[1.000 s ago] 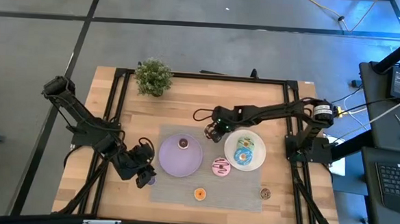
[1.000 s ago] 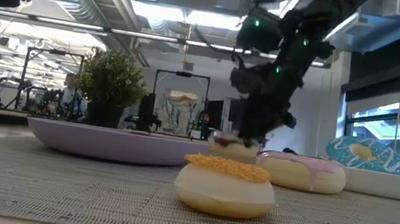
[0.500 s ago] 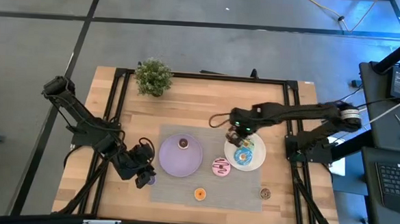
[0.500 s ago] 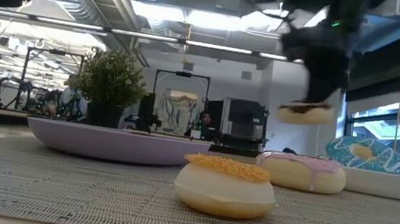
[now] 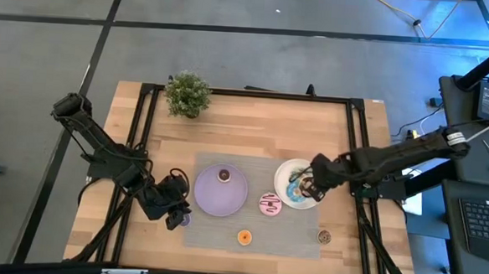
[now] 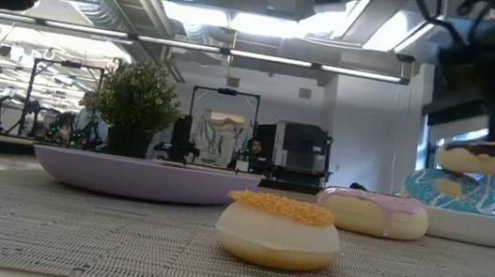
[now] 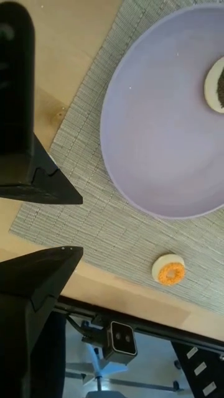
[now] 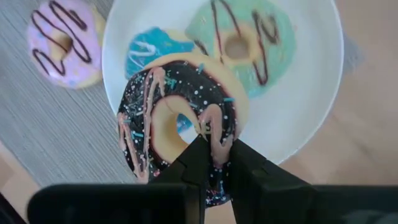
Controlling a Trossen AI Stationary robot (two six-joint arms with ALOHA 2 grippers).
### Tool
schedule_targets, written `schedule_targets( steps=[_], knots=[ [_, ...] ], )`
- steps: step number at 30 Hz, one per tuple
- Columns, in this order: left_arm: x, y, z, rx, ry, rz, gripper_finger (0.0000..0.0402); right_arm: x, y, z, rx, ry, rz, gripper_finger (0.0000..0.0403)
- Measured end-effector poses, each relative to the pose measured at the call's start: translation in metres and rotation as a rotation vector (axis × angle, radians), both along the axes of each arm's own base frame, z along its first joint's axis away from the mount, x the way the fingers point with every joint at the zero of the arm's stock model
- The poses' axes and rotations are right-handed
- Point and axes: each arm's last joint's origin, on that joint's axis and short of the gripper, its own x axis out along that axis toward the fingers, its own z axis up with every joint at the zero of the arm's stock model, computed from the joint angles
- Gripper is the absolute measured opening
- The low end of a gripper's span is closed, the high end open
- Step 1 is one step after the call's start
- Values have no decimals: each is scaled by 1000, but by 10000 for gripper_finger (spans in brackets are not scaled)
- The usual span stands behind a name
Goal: Pick & Place donuts
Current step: Put the large black donut on the white plate
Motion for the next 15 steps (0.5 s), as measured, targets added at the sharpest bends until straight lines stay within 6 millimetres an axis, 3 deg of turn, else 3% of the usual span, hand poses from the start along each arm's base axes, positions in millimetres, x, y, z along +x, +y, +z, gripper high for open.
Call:
schedule_targets(
  steps=[10,15],
  knots=[
    [0,0,0,-1,0,2,114,-34,-4,16,-50,-66,-116,49],
    [0,0,0,-1,0,3,114,-36,-5,11,-105,1,-123,49]
  ],
)
